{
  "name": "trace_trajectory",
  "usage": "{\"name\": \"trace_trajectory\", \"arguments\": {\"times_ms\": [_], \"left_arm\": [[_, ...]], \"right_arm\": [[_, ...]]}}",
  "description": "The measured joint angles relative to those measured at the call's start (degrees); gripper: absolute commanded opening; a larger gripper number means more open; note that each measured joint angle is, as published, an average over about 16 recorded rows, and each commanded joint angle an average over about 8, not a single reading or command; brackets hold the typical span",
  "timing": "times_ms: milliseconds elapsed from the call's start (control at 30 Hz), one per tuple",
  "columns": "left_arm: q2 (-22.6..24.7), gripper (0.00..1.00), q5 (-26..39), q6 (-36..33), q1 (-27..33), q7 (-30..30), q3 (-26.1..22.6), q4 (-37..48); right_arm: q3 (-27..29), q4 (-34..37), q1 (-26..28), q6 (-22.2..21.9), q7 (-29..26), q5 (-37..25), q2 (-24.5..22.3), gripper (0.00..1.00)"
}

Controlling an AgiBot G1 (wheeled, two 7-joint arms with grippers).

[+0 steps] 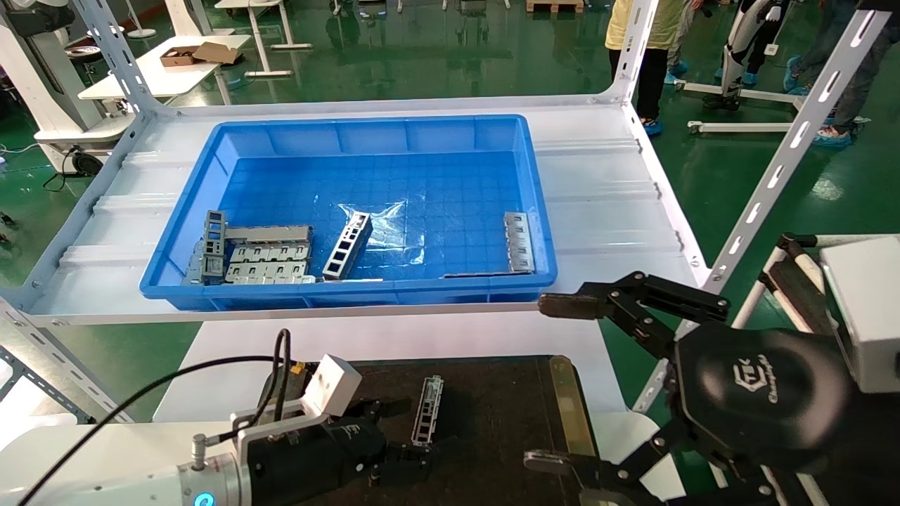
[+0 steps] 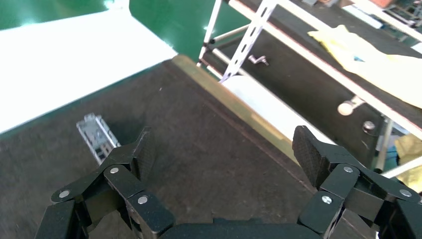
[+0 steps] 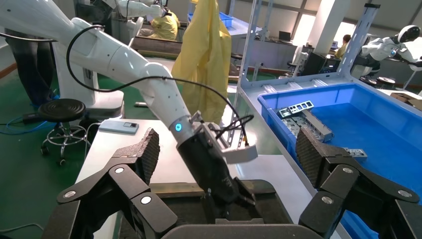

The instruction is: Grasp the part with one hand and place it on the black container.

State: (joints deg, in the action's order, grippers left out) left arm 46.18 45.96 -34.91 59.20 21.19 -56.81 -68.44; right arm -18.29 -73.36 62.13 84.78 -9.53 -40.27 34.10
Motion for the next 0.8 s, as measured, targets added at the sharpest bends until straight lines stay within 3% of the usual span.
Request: {"name": "trace_trajectory", "arguments": {"times_ms": [367,800], "left_arm": [[-2.7,1.0,-3.1,-11.7,2.6,-6.9,3.7,2.1],[-6.2,1.0,-4.9,-20.3,6.6,-9.3,5.9,2.4]], "right_arm": [[0.0,0.0,0.0,0.0,0.0,0.0,0.0,1.0],[0.0,0.0,0.0,0.0,0.0,0.0,0.0,1.0]]}}
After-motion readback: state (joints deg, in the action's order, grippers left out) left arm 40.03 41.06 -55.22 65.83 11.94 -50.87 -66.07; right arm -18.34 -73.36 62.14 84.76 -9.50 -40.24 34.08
